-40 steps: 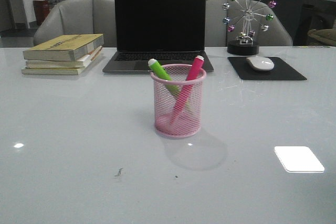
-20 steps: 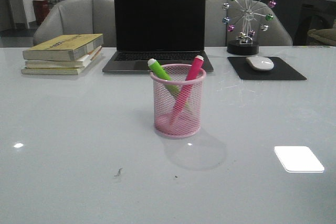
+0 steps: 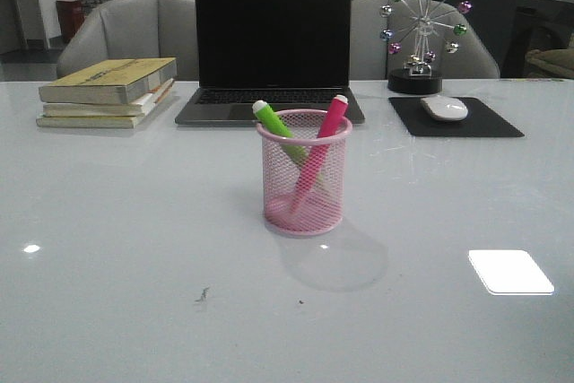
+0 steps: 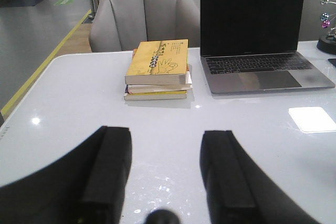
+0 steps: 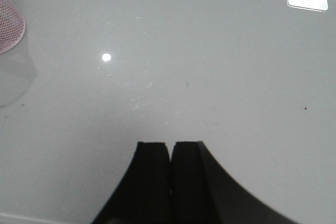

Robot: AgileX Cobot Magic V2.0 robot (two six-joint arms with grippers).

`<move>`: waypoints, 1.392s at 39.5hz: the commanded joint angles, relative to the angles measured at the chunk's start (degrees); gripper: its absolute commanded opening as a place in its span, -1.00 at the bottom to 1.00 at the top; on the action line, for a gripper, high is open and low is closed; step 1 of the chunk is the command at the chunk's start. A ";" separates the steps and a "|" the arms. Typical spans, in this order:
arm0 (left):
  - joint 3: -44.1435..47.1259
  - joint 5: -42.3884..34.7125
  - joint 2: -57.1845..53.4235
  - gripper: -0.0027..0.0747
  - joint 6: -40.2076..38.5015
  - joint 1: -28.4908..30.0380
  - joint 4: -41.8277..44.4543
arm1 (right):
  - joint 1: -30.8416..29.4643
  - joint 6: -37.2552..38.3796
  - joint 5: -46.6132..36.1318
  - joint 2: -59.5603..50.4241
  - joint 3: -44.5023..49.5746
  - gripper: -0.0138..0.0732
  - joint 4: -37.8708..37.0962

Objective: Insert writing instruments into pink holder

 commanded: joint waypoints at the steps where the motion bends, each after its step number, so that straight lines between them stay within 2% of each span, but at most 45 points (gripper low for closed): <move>1: -1.70 -4.91 0.13 0.06 -0.16 0.06 -0.75 | -0.32 -0.51 -3.69 -0.33 -1.57 -0.56 -0.07; 26: -1.70 -4.91 0.13 0.06 -0.16 0.06 -0.75 | -0.32 -0.51 -5.97 -0.33 -1.57 -0.57 0.78; 38: -1.70 -4.91 0.13 0.06 -0.16 0.06 -0.75 | 0.96 -0.46 -16.15 -2.89 -1.57 -0.57 7.72; 47: -1.70 -4.91 0.13 0.06 -0.16 0.06 -0.75 | 6.27 -0.41 -24.07 -8.81 -1.57 -0.57 7.74; 55: -1.70 -4.91 0.13 0.06 -0.16 0.06 -0.75 | 6.52 -0.47 -22.97 -15.45 -0.94 -0.57 3.71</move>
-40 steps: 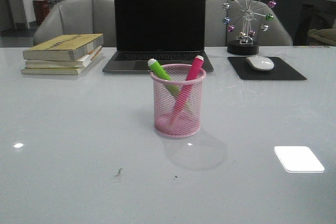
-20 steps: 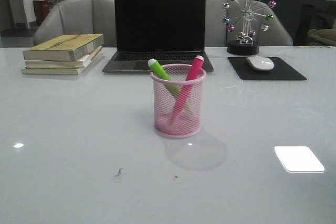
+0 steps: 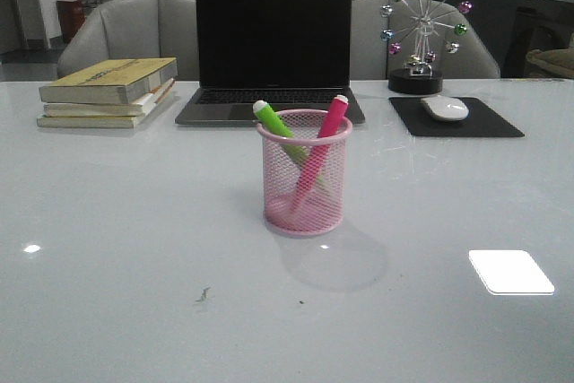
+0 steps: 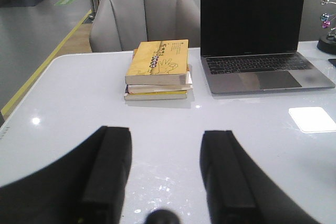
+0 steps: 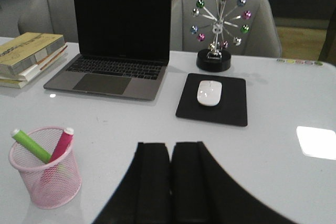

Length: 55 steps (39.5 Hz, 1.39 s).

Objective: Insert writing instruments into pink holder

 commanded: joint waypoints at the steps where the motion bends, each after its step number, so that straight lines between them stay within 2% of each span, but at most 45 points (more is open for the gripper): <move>1: -1.70 -4.91 0.13 0.06 -0.16 0.06 -0.75 | 0.06 -0.47 -4.65 -2.85 -0.52 -0.57 -1.98; 10: -1.70 -4.91 0.13 0.06 -0.16 0.06 -0.75 | 0.06 -0.47 -5.22 -14.08 9.27 -0.57 -2.12; 28: -1.70 -4.91 0.13 0.06 -0.16 0.06 -0.75 | 0.06 -0.47 -5.48 -25.96 20.76 -0.57 -2.12; 41: -1.70 -4.91 0.13 0.06 -0.16 0.06 -0.75 | 0.06 -0.47 -6.06 -29.85 28.92 -0.57 -2.06; 46: -1.70 -4.91 0.13 0.06 -0.16 0.06 -0.75 | 0.12 -0.47 -10.56 -29.85 31.85 -0.57 -2.01; 55: -1.70 -4.91 0.13 0.06 -0.16 0.06 -0.75 | 0.12 -0.47 -12.80 -29.80 31.92 -0.57 -2.01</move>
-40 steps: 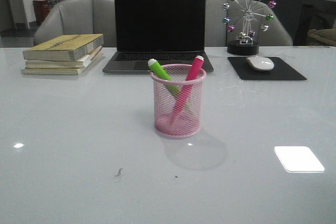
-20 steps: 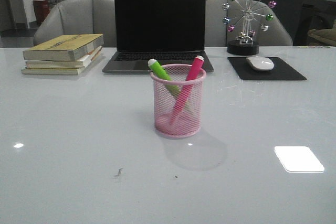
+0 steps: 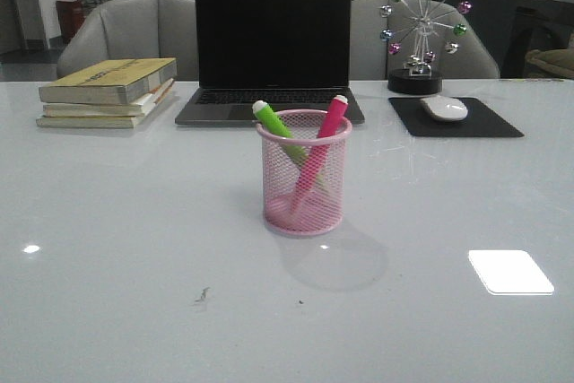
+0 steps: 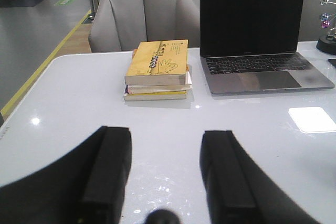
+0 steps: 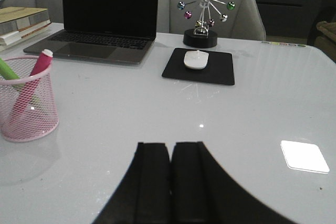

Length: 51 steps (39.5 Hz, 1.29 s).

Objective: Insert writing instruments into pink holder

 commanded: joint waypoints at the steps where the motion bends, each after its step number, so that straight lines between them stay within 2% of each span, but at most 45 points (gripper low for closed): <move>1: -1.70 -4.91 0.13 0.06 -0.16 0.06 -0.75 | 0.00 -0.47 -5.60 -1.14 0.08 -0.57 -0.12; 33: -1.70 -4.56 0.13 0.05 -0.29 0.06 -0.24 | 0.00 -0.47 -5.60 -1.14 0.08 -0.57 -0.12; 37: -1.70 -4.96 -0.57 -0.17 -0.97 0.06 -0.15 | 0.00 -0.47 -5.60 -1.14 0.08 -0.57 -0.12; 43: -1.70 -4.96 -4.01 -0.71 -7.32 0.06 6.14 | 0.00 -0.47 -5.60 -1.14 0.08 -0.57 -0.12; 51: -0.29 -5.74 -12.57 -0.68 -8.26 0.06 7.96 | 0.00 -0.47 -5.60 -1.14 0.08 -0.57 -0.12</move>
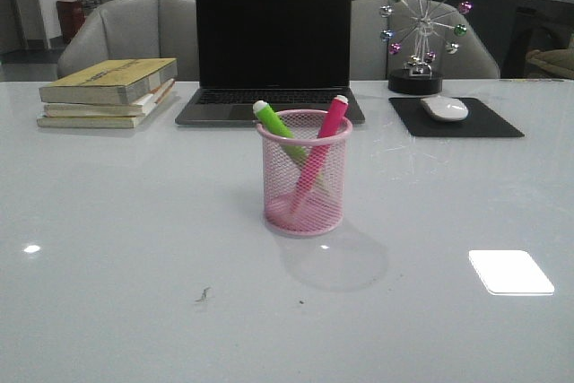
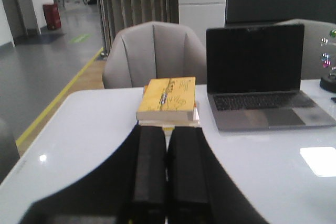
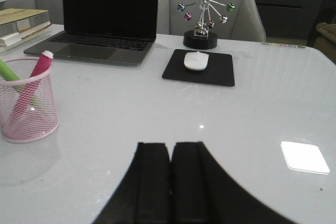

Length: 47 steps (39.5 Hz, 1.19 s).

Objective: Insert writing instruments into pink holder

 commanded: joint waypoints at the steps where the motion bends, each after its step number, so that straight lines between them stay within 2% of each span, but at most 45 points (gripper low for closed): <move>1: -0.17 -5.82 -3.67 -0.68 -1.03 0.06 0.52 | 0.00 -0.47 -5.55 -1.14 0.08 -0.57 -0.12; 14: 8.83 -9.58 -18.07 -0.68 -2.87 0.06 0.52 | 0.00 -0.47 -5.55 -1.14 0.08 -0.57 -0.12; 19: 11.18 -10.14 -17.71 -0.68 -5.37 0.06 0.52 | 0.00 -0.47 -5.51 -1.15 0.08 -0.57 -0.12; 34: 20.54 -12.78 -17.91 -0.68 -5.37 0.06 0.52 | 0.00 -0.47 -5.51 -1.15 0.08 -0.57 -0.12; 44: 25.87 -12.78 -17.91 -0.68 -5.37 0.06 0.52 | 0.00 -0.47 -5.51 -1.15 0.08 -0.57 -0.12; 47: 25.88 -10.35 -17.91 -0.68 -5.37 0.06 0.52 | 0.00 -0.47 -5.51 -1.15 0.08 -0.57 -0.12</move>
